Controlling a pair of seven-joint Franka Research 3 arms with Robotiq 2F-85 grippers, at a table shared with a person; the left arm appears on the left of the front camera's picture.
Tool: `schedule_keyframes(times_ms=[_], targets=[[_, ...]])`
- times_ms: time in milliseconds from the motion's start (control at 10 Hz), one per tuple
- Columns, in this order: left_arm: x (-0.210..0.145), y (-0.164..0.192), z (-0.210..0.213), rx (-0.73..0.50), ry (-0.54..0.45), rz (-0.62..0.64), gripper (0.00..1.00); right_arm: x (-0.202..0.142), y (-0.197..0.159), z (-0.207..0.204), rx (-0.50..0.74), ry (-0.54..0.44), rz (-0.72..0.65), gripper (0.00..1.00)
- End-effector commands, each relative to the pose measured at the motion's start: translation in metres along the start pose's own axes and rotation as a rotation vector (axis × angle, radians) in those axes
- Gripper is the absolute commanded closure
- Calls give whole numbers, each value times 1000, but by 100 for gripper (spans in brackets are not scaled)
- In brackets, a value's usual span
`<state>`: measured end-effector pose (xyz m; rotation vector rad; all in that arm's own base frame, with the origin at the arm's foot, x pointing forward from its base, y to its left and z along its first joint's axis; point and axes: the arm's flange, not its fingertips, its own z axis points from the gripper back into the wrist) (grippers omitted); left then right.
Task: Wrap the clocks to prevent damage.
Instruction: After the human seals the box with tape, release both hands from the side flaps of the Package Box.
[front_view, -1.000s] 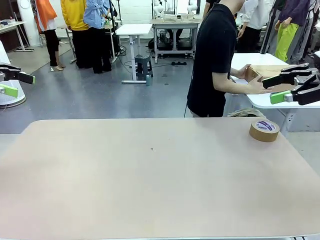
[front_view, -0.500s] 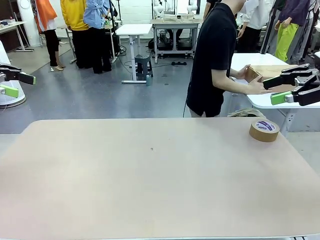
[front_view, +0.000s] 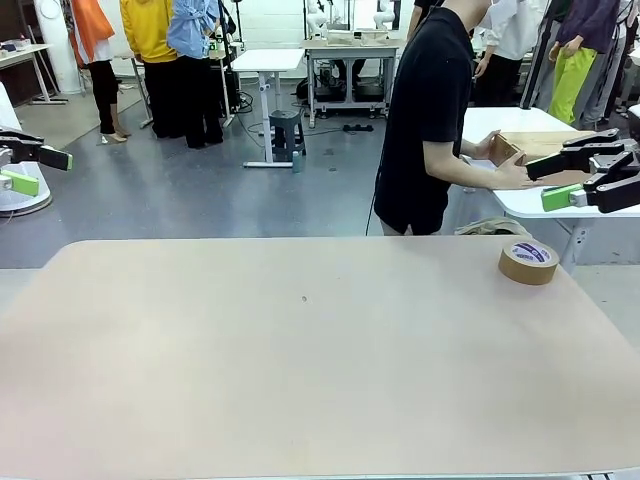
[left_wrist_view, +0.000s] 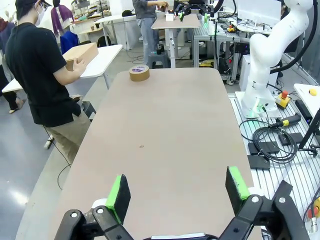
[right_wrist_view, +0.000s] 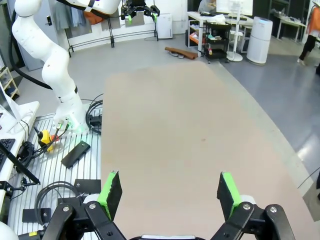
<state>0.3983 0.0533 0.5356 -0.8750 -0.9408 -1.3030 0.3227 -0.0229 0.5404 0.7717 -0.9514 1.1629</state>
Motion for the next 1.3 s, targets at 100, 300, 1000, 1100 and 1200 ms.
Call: schedule_keyframes(times_ms=[100, 300, 1000, 1100, 1200], targets=[[1, -1, 1, 0, -2, 7, 0, 2, 0, -1, 4, -17, 10, 0], [1, -1, 1, 0, -2, 7, 0, 2, 0, -1, 4, -17, 10, 0], [1, -1, 1, 0, -2, 7, 0, 2, 0, -1, 4, -17, 10, 0], [1, -1, 1, 0, -2, 7, 0, 2, 0, -1, 4, -17, 10, 0], [1, -1, 1, 0, -2, 7, 0, 2, 0, -1, 4, -17, 10, 0]])
